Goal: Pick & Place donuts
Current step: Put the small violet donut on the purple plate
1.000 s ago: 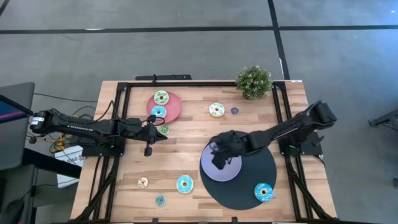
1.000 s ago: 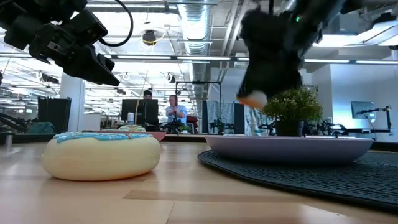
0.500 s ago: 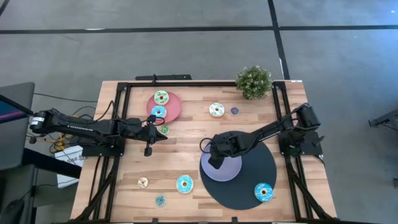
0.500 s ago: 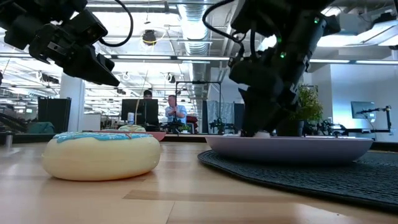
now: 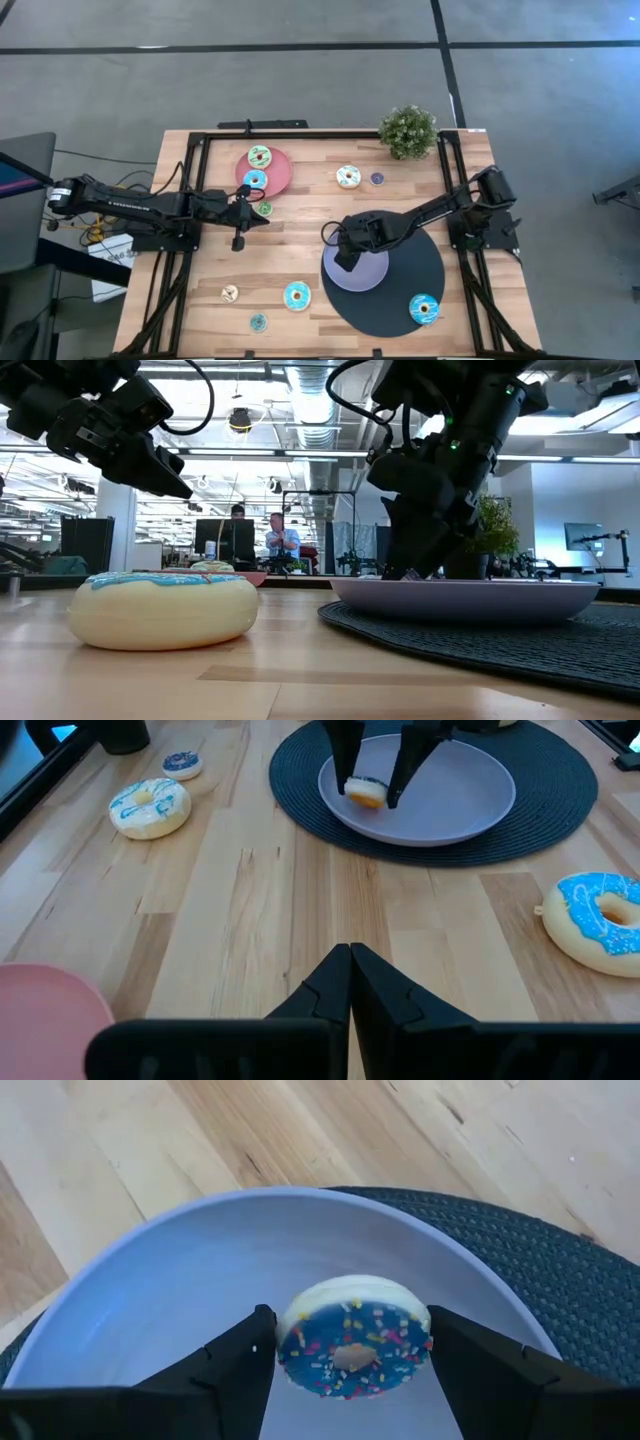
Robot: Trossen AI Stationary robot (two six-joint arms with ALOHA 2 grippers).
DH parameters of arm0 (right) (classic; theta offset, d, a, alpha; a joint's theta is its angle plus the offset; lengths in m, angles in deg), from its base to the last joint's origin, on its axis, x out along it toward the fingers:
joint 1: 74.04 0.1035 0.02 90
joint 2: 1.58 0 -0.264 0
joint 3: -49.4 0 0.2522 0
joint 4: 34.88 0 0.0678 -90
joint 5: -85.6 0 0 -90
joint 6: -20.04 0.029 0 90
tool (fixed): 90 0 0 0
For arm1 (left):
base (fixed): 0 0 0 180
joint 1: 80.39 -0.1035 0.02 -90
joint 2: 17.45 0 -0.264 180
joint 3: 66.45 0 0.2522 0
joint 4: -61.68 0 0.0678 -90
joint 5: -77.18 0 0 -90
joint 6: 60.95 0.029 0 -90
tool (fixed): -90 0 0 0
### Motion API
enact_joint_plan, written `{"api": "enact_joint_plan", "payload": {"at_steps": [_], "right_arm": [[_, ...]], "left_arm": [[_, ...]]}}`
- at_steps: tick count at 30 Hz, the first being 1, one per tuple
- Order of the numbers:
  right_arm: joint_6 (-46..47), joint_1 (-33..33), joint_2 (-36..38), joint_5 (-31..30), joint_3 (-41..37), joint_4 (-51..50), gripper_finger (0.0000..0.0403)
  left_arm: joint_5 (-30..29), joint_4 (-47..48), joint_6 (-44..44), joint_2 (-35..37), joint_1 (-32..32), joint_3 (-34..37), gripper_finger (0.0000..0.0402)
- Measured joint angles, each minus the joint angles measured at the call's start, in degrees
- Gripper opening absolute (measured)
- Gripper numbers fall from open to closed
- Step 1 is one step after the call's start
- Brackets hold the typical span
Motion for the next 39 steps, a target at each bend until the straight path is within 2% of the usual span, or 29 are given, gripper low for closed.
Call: {"api": "enact_joint_plan", "payload": {"at_steps": [10,18,22,26,28,33,39], "right_arm": [[-0.45,-0.28,1.53,0.23,0.03,-0.51,0.0246],[-0.54,-0.33,7.69,-0.09,-0.04,-3.24,0.0246],[1.32,-0.31,12.27,-1.63,0.04,-9.41,0.0246],[7.05,-0.11,16.63,-5.31,-0.78,-21.22,0.0237],[11.25,0.2,19.31,-7.01,-3.43,-25.37,0.023],[20.64,-0.05,26.61,-8.79,-15.39,-21.65,0.0222],[31.32,-1.75,32.46,-17.77,-25.87,-18.14,0.0238]], "left_arm": [[0.02,0.0,0.0,0.0,0.0,0.0,0.0],[0.02,0.09,0.0,0.0,0.0,0.0,0.0],[0.02,0.07,0.0,0.0,0.0,0.0,0.0],[0.02,0.14,0.0,-0.02,0.0,0.0,0.0],[0.02,0.04,-0.03,-0.02,0.04,0.0,0.0],[0.02,0.84,-0.09,-0.02,0.07,0.0,0.0],[0.02,0.96,-0.24,-0.02,0.07,0.0,0.0]]}}
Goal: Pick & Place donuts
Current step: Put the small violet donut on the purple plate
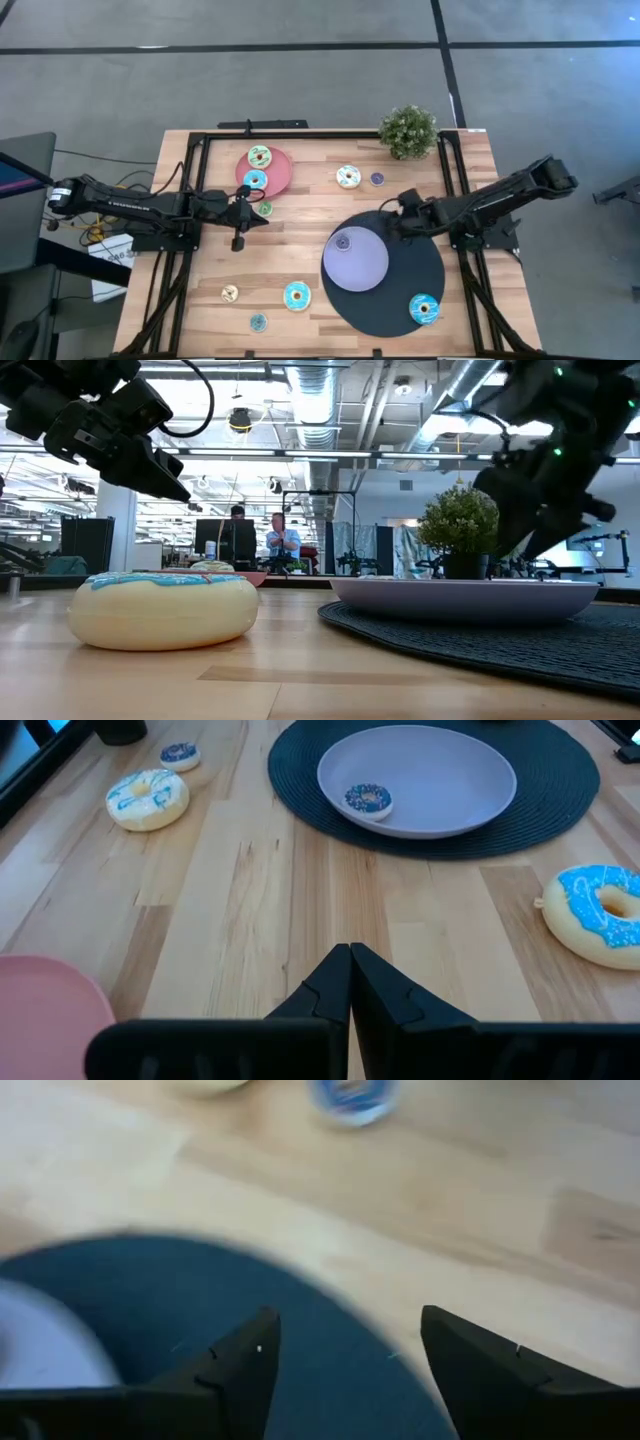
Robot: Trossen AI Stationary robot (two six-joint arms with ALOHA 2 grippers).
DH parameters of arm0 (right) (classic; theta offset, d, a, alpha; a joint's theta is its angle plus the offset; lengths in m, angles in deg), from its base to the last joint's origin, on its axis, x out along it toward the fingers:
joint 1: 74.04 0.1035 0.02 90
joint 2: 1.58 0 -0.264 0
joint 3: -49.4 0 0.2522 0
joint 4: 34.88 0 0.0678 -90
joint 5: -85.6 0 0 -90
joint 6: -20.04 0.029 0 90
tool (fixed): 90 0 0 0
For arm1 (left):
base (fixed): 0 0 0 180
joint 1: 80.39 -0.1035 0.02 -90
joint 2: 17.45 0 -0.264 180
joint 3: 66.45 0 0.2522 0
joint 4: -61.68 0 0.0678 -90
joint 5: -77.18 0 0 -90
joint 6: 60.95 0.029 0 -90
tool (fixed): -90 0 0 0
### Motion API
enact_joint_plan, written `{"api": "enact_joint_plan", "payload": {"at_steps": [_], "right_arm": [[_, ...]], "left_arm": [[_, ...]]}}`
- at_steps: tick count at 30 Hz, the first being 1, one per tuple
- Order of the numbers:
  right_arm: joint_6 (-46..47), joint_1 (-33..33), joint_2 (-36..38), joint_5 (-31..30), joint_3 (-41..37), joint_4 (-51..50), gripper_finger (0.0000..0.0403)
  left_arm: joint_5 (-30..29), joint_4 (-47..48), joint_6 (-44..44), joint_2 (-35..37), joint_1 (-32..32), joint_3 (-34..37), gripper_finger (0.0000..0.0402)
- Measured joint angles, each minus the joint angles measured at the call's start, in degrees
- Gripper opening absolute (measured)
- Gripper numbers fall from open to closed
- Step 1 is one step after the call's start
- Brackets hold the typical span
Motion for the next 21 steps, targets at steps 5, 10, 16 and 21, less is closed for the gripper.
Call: {"api": "enact_joint_plan", "payload": {"at_steps": [5,10,16,21], "right_arm": [[-1.57,-4.47,0.94,-2.52,-1.93,3.06,0.0273],[-10.62,-9.77,-1.7,-3.05,-2.2,9.06,0.0317],[-17.01,-15.23,-8.13,-3.68,-2.22,19.82,0.0358],[-19.85,-18.73,-14.22,-3.22,-2.22,26.17,0.0359]], "left_arm": [[-0.08,-0.02,0.0,0.0,0.0,0.0,0.0],[-0.74,0.09,0.0,0.0,0.0,0.0,0.0],[-0.74,0.11,0.0,0.0,0.0,0.0,0.0],[-0.74,0.17,0.0,0.0,0.0,0.0,0.0]]}}
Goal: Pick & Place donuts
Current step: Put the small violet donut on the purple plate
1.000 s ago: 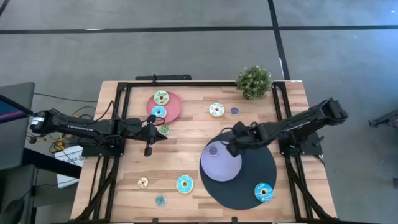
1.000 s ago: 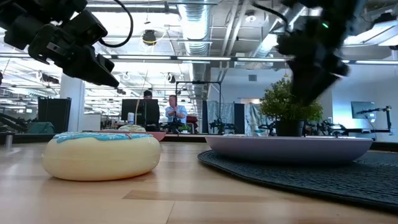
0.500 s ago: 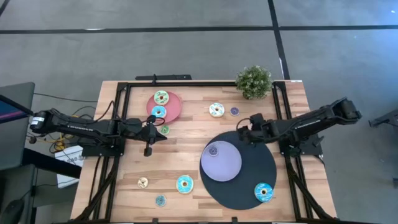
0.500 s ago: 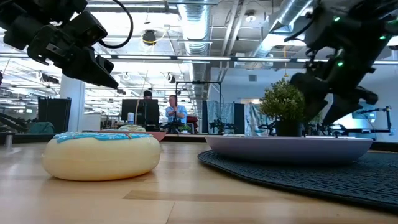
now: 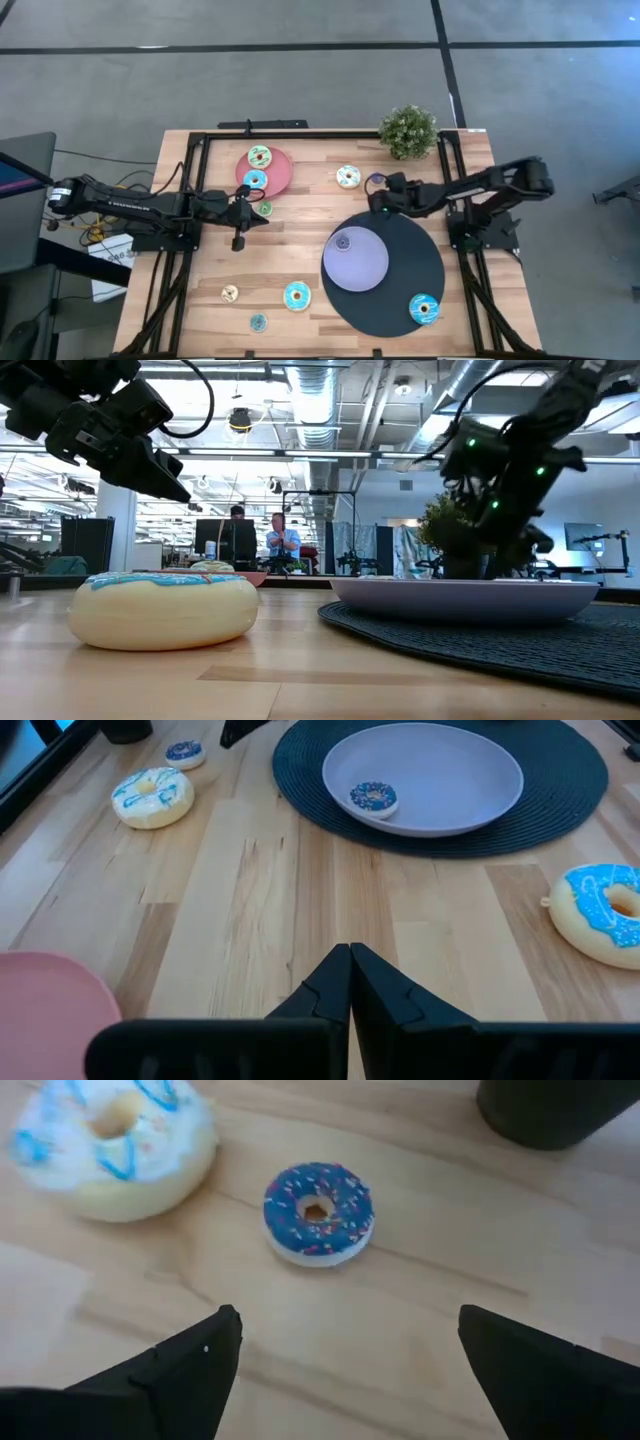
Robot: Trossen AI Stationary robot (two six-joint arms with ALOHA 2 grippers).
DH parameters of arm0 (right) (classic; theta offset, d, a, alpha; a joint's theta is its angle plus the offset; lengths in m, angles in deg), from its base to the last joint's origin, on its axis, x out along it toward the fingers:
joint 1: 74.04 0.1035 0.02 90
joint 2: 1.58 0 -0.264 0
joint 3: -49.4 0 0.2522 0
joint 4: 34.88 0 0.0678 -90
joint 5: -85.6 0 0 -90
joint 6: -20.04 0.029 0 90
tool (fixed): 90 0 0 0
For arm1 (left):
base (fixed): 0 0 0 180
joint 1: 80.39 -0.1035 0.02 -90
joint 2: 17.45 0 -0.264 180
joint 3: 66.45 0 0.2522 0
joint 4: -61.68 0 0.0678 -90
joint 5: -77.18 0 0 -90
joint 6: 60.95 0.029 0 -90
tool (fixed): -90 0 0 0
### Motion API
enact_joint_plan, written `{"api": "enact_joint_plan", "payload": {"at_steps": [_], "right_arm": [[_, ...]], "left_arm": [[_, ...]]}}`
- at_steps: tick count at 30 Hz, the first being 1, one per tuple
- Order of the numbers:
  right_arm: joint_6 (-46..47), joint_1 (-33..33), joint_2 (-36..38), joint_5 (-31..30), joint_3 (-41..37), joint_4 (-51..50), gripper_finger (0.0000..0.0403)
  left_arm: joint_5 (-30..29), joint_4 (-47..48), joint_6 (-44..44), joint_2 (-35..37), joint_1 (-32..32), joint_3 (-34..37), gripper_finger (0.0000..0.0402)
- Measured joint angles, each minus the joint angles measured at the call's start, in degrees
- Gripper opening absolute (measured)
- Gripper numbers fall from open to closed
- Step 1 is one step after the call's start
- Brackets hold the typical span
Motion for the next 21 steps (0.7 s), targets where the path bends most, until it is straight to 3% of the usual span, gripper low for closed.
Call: {"api": "enact_joint_plan", "payload": {"at_steps": [11,21], "right_arm": [[-6.33,-5.71,-8.0,3.35,0.07,11.74,0.0332],[-11.39,-10.55,-8.35,6.74,0.13,16.25,0.0328]], "left_arm": [[0.02,0.13,0.04,0.0,0.0,0.0,0.0],[0.02,0.11,0.09,0.0,0.0,0.0,0.0]]}}
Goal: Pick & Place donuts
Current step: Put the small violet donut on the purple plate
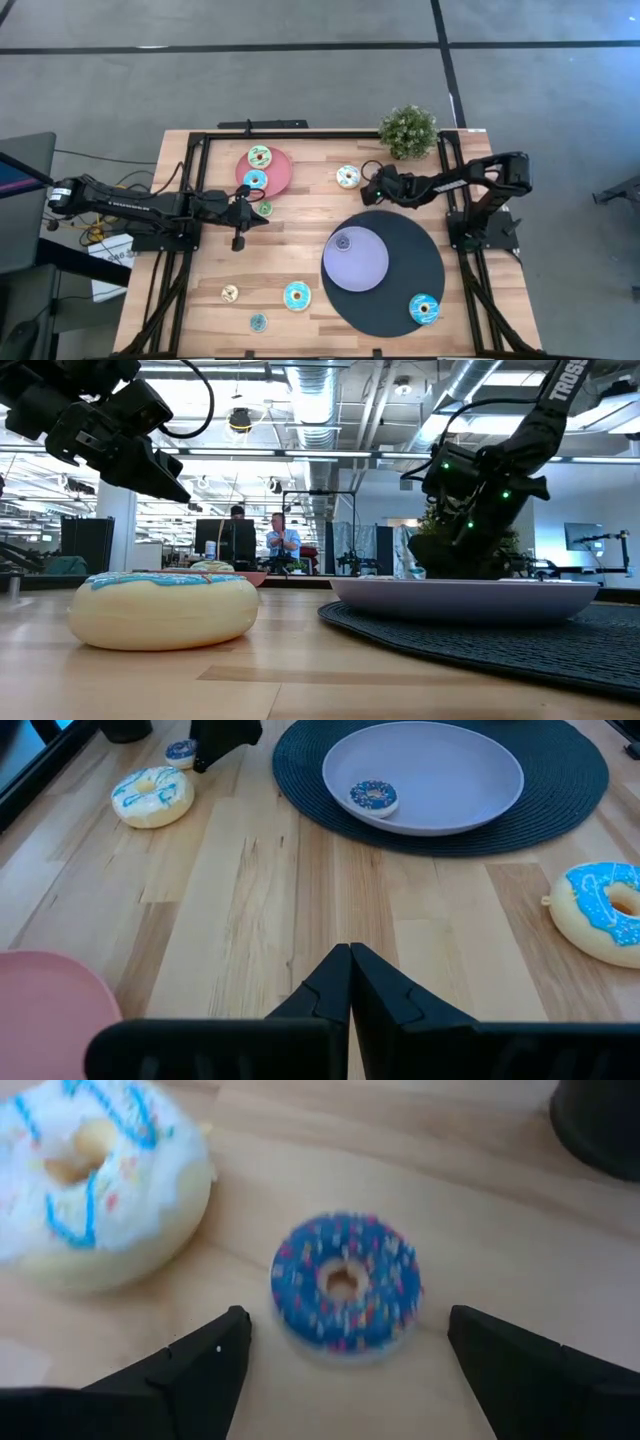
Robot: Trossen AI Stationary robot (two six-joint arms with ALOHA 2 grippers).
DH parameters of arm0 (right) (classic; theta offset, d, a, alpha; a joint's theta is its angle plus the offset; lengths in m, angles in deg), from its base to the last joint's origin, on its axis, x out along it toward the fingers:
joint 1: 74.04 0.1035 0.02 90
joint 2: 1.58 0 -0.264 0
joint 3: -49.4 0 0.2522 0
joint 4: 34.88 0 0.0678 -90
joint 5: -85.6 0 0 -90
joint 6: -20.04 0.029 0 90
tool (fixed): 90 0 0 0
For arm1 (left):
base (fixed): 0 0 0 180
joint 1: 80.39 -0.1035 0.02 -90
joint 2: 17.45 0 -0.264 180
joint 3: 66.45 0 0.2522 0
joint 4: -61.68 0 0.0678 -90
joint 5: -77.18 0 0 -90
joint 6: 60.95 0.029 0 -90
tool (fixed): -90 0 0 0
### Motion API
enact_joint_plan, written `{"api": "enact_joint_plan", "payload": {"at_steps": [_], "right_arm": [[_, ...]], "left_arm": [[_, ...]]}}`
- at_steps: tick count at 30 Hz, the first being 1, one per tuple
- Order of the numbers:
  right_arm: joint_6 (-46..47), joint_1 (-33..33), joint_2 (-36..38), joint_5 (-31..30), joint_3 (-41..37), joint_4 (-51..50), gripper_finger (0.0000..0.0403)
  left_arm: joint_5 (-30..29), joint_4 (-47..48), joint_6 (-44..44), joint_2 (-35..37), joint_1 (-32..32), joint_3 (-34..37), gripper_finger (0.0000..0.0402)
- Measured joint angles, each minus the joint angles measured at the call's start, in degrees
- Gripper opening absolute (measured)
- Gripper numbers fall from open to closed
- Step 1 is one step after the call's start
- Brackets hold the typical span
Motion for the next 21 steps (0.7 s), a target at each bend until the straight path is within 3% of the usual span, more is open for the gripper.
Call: {"api": "enact_joint_plan", "payload": {"at_steps": [14,21], "right_arm": [[-2.1,-3.35,-0.1,2.14,-0.02,2.6,0.0323],[-2.11,-3.37,-0.1,2.16,-0.07,2.29,0.0287]], "left_arm": [[0.02,0.0,-0.02,0.0,0.0,0.0,0.0],[0.02,0.0,-0.02,0.0,0.0,0.0,0.0]]}}
